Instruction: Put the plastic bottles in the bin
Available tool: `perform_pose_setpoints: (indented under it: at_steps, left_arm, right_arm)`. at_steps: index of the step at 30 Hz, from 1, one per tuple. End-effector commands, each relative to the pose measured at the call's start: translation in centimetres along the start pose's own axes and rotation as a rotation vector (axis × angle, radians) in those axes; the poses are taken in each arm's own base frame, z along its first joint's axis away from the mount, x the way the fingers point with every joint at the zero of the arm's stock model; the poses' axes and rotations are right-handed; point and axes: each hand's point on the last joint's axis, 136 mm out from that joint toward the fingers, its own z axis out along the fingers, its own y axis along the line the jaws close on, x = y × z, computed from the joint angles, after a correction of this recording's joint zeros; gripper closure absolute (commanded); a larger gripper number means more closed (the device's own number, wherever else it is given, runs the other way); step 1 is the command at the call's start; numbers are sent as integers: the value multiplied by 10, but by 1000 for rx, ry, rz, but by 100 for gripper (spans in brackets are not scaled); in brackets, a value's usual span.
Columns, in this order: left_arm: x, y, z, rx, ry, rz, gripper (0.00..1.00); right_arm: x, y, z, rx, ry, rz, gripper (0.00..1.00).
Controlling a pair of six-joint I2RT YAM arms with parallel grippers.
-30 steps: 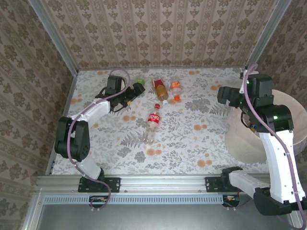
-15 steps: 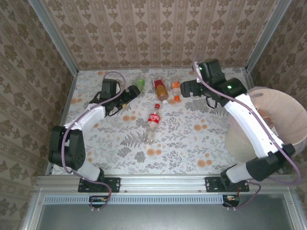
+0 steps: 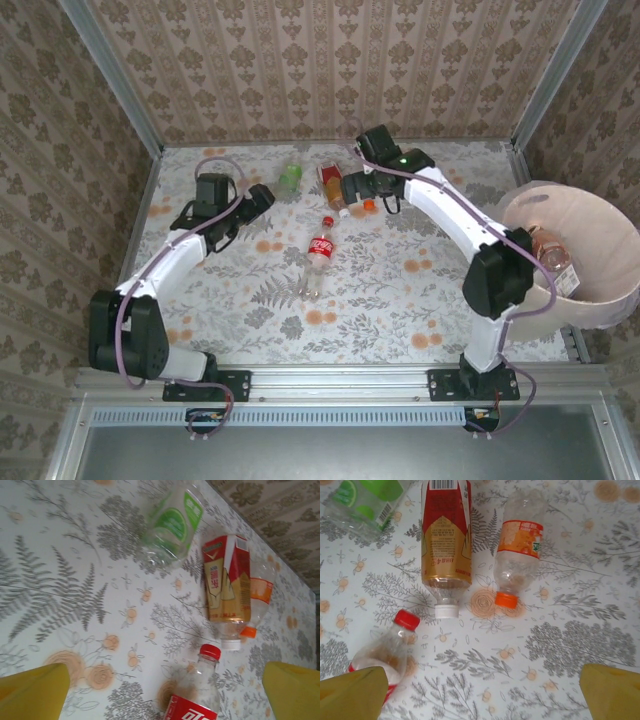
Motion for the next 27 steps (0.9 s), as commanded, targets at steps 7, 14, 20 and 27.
perform_pose_setpoints:
  at_steps: [7, 14, 20, 27]
  left_arm:
    - [0, 35, -25, -122, -54, -30, 0]
    - [-1, 44, -30, -148, -64, -40, 0]
    - [-2, 45, -30, -152, -62, -39, 0]
    - [-1, 44, -30, -153, -57, -36, 0]
  right_arm:
    - [-26, -7, 72, 25, -22, 175, 1]
    - [-30, -16, 113, 20, 17, 191, 6]
    - [-27, -28, 135, 76, 42, 221, 13]
    - [-17, -49, 161, 163, 78, 252, 20]
